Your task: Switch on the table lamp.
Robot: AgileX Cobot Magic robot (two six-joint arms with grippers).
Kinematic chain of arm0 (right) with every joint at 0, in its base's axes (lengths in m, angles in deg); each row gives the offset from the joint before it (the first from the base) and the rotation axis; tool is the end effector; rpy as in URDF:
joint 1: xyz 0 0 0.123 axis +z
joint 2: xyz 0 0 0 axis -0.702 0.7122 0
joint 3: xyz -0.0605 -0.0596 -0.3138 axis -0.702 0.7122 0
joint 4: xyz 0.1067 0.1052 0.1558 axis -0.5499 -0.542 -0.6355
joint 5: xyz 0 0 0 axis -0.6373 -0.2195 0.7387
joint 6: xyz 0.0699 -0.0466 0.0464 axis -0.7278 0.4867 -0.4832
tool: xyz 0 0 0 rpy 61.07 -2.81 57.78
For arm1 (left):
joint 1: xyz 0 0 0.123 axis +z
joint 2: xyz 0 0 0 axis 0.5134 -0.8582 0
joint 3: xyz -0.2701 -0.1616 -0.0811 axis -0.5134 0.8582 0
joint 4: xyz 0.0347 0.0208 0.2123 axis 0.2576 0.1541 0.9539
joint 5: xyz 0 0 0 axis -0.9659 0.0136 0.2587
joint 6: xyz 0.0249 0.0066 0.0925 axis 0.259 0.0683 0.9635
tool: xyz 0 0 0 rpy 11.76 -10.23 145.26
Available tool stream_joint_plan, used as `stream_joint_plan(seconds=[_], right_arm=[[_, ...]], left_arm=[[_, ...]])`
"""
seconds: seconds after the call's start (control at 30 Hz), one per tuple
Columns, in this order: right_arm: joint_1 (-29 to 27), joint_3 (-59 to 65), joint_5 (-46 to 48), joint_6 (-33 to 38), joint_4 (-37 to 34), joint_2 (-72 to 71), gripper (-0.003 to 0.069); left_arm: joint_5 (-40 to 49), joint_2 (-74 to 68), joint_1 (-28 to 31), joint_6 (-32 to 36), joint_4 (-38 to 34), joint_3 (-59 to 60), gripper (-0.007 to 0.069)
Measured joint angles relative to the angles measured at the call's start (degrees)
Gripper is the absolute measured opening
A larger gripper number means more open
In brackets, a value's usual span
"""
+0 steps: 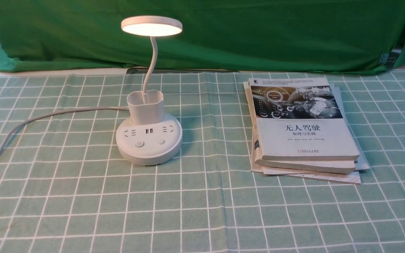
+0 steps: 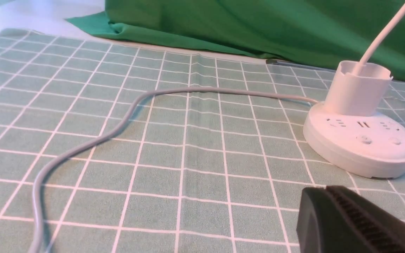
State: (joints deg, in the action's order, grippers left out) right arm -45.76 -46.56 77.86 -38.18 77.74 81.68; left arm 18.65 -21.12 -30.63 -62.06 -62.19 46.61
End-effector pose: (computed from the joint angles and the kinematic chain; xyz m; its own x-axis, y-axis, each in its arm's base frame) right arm -0.0161 -0.0016 0.1864 -0.1666 0.0803 -0.9827 0.0532 0.9960 0.0724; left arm -0.0162 -0.0012 0.1889 -0.1538 -0.1415 -0.9779 -0.0152 0.9899 -0.1408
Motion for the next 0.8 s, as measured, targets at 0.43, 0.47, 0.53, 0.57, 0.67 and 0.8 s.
stream_joint_plan(seconds=[0.43,0.47,0.53,0.57,0.67,0.8], right_arm=[[0.0,0.0,0.0,0.0,0.0,0.0,0.0238],[0.0,0.0,0.0,0.0,0.0,0.0,0.0238],[0.0,0.0,0.0,0.0,0.0,0.0,0.0238],[0.0,0.0,0.0,0.0,0.0,0.0,0.0238],[0.0,0.0,0.0,0.0,0.0,-0.1,0.0238],[0.0,0.0,0.0,0.0,0.0,-0.1,0.0238]], left_arm=[[-0.4,0.0,0.0,1.3,0.0,0.0,0.0021],[-0.4,0.0,0.0,1.3,0.0,0.0,0.0021],[-0.4,0.0,0.0,1.3,0.0,0.0,0.0021],[-0.4,0.0,0.0,1.3,0.0,0.0,0.0021],[-0.4,0.0,0.0,1.3,0.0,0.0,0.0021],[-0.4,0.0,0.0,1.3,0.0,0.0,0.0021]])
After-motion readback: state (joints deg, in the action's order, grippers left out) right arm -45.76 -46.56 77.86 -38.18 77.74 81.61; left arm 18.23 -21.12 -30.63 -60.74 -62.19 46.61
